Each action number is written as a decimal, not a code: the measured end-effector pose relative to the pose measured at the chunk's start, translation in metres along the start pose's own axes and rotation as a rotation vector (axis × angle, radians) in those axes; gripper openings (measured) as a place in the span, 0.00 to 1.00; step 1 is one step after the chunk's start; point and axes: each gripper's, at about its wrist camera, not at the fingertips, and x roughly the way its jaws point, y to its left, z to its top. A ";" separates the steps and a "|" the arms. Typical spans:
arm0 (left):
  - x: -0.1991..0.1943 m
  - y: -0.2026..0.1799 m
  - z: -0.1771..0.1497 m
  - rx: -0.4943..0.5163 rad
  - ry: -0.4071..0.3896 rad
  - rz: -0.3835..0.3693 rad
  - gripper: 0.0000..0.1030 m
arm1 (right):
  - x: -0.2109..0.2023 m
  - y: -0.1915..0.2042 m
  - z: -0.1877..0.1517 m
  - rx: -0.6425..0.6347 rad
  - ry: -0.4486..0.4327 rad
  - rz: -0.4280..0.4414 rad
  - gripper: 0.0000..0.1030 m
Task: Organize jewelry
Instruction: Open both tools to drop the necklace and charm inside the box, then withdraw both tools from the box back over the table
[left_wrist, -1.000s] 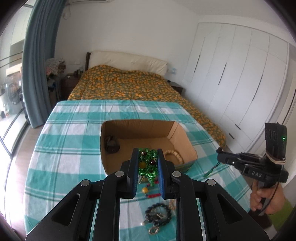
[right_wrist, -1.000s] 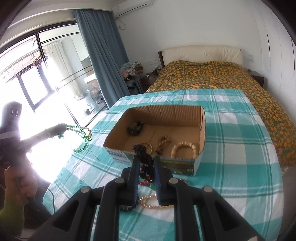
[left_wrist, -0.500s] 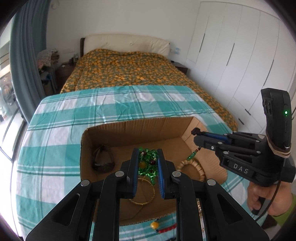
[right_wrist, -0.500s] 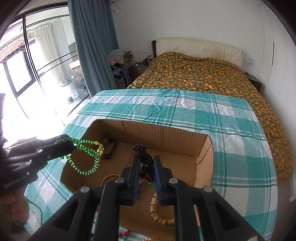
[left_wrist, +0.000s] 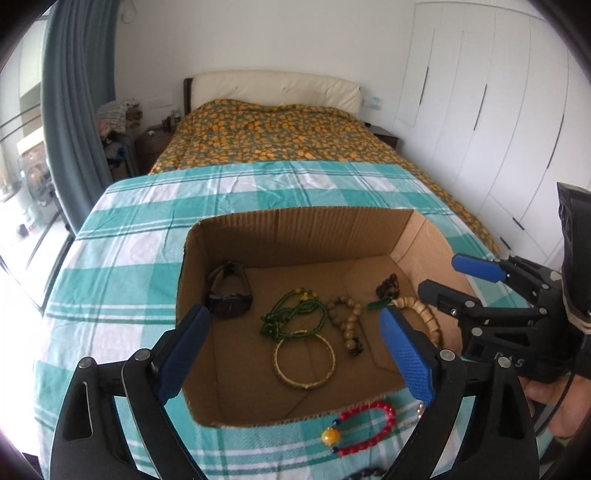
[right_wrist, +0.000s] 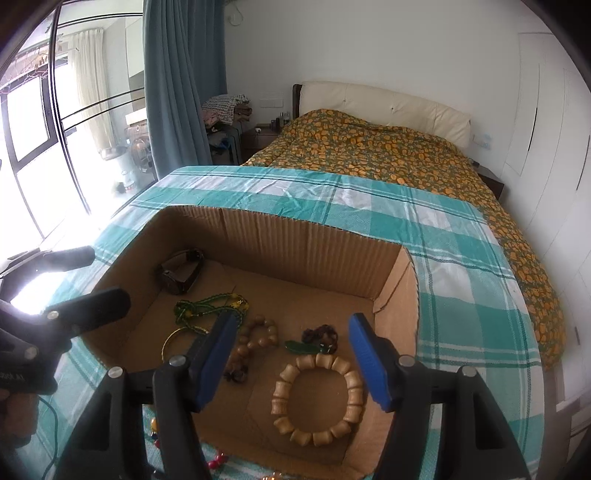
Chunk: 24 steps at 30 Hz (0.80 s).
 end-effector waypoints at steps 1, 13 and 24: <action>-0.009 0.000 -0.005 0.006 -0.007 0.008 0.92 | -0.007 -0.001 -0.005 0.001 -0.008 -0.001 0.63; -0.100 0.010 -0.096 -0.001 -0.013 0.091 0.97 | -0.080 0.003 -0.105 0.007 -0.022 -0.081 0.63; -0.113 0.009 -0.177 -0.096 0.047 0.123 0.97 | -0.114 0.004 -0.205 0.147 0.037 -0.125 0.64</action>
